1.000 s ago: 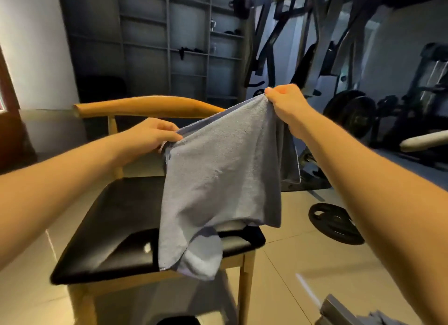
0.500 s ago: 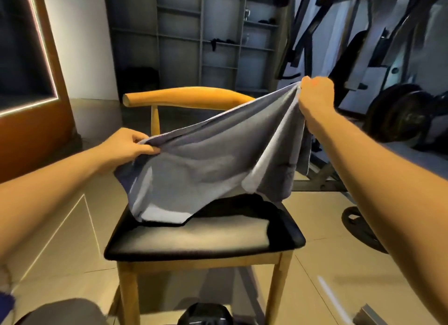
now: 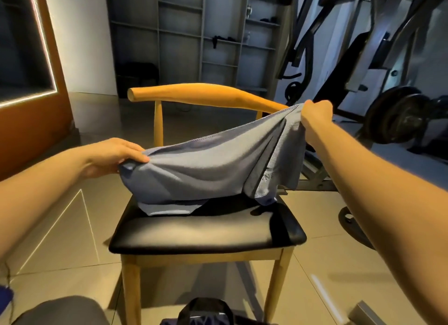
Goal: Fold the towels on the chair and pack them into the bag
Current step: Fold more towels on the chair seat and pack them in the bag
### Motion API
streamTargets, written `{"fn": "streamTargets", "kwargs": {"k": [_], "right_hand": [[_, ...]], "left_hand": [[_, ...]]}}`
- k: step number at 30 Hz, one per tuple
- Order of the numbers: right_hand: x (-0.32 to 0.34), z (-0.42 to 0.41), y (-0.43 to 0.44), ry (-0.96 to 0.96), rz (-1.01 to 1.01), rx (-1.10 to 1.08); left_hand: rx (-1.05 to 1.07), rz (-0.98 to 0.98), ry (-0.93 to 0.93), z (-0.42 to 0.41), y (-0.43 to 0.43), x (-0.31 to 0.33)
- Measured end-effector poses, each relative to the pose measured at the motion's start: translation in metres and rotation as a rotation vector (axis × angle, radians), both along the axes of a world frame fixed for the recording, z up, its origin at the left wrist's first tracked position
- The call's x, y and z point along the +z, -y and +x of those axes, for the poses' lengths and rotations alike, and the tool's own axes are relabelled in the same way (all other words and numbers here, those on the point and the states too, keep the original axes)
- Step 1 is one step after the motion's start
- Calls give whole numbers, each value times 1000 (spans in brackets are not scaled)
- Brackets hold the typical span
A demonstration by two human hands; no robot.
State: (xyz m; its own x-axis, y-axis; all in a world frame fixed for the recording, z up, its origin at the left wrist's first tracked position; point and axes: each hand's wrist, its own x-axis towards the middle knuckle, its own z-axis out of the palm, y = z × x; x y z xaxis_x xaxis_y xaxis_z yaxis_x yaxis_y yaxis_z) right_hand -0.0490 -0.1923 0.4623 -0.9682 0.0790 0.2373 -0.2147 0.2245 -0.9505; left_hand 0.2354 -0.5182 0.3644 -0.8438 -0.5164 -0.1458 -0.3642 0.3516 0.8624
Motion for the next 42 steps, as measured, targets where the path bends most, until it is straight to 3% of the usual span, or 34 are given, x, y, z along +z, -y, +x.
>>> {"fn": "streamTargets", "kwargs": {"k": [5,7,11,14,17,20,24,25,27,29,31,33,35,39,42], "right_hand": [[2,8,0,98,-9,62],[13,19,8,37,-33,112],[12,47,14,-246,184,287],[-41,63,2,-307,279,592],[-97,63,-16,-285,713,833],[-139,68,-32,-258,914,900],[-181,77,-44,-292,1137,926],[-186,76,-49,-276,1111,934],[-183,71,-60,-129,861,922],[-175,58,-73,-24,597,786],[-171,40,-88,63,464,592],[-174,26,-100,192,486,441],[-178,20,-111,359,630,382],[-181,25,-114,597,786,464],[-185,28,-104,619,780,523]], "left_hand": [[314,221,-426,-12,-13,9],[307,224,-571,-25,-23,24],[188,55,-677,-58,-69,39],[128,3,-605,-81,-97,17],[57,-58,-382,-88,-108,-19],[-84,-120,-237,-87,-121,-43],[-183,-188,-215,-90,-144,-65],[-186,-192,-235,-92,-149,-72],[-220,-210,-251,-97,-158,-84],[-261,-246,-218,-100,-162,-90],[-279,-220,-164,-101,-162,-93],[-294,-146,-124,-100,-164,-93],[-290,-80,-151,-99,-167,-95],[-174,-101,-360,-99,-183,-90],[-186,-85,-475,-100,-195,-86]]}}
